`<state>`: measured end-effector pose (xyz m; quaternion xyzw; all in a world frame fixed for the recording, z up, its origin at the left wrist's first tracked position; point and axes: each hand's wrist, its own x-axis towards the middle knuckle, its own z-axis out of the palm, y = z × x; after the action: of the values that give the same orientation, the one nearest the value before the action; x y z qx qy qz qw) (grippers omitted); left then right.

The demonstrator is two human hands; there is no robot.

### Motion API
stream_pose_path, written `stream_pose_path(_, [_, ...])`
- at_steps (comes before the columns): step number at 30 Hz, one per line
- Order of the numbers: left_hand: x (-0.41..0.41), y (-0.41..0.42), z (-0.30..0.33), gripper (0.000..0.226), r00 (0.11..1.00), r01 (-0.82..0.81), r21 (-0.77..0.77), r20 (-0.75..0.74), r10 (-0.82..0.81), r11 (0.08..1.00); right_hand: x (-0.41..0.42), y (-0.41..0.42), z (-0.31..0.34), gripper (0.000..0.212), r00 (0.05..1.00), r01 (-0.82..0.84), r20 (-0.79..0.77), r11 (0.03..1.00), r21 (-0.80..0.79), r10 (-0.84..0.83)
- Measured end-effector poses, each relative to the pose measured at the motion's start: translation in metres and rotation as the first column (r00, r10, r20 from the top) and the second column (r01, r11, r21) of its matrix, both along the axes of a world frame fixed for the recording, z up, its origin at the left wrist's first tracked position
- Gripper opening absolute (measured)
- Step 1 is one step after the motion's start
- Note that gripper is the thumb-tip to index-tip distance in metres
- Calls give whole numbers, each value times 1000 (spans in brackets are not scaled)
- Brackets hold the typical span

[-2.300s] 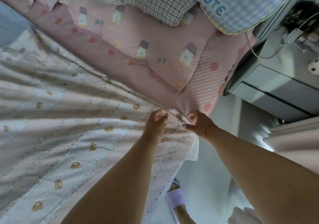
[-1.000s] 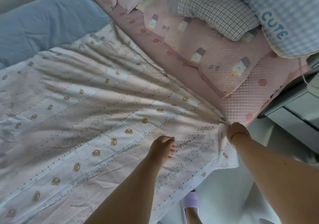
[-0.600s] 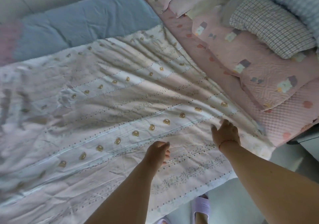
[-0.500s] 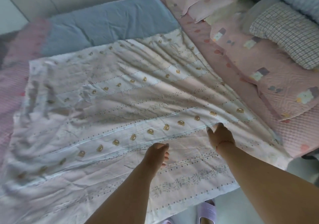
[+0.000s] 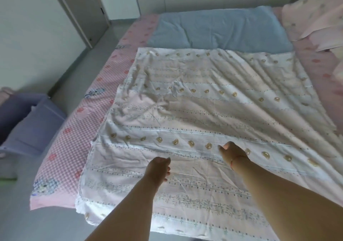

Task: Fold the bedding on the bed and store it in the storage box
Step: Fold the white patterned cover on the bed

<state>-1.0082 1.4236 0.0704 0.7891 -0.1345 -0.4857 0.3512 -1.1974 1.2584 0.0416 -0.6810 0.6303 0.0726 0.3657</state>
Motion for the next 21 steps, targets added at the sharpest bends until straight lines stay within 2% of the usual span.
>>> stream_pose_path(5, [31,48,5,21,993,-115,49,44,113,992,51,19,0,51,982,-178,-55,983,52,181])
stream_pose_path(13, [100,126,-15,15,962,-226,115,183,203,967,148,72,-9,49,889,-435,-110,895,93,444])
stream_pose_path(15, [119,142,-21,15,957,-246,126,186,221,961,170,83,-13,51,876,-451,-139,886,108,462])
stream_pose_path(17, [145,159,-32,29,962,-241,147,167,216,959,197,94,-16,56,878,-439,-157,891,118,453])
stream_pose_path(21, [202,182,-51,38,971,-198,184,173,167,963,250,124,-25,50,910,-386,-129,918,85,394])
